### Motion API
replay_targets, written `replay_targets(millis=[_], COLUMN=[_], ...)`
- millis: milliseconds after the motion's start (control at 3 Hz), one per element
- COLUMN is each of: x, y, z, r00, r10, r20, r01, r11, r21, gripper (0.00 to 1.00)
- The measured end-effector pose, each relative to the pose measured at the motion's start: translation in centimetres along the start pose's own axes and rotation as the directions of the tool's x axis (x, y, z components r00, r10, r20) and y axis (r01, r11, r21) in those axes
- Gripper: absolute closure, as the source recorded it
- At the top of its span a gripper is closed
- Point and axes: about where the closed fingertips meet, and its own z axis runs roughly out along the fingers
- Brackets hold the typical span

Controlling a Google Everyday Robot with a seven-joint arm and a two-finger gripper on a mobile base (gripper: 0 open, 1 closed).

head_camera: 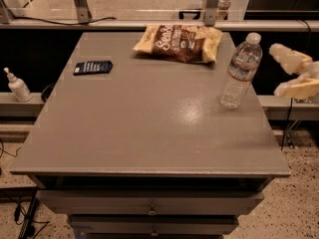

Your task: Place water bottle upright

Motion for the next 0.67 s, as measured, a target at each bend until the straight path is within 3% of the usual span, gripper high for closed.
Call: replay_targets(millis=[333,667], x=[-3.83,-4.58], y=[0.4,0.34], z=[-2.66,-2.83], r00=[0.992,0.991], r10=[-0.083,-0.1], r20=[-0.09,-0.086], r01=[0.084,0.101], r11=[0.9965,0.9948], r21=[0.004,0.006], gripper=[0.0,0.0])
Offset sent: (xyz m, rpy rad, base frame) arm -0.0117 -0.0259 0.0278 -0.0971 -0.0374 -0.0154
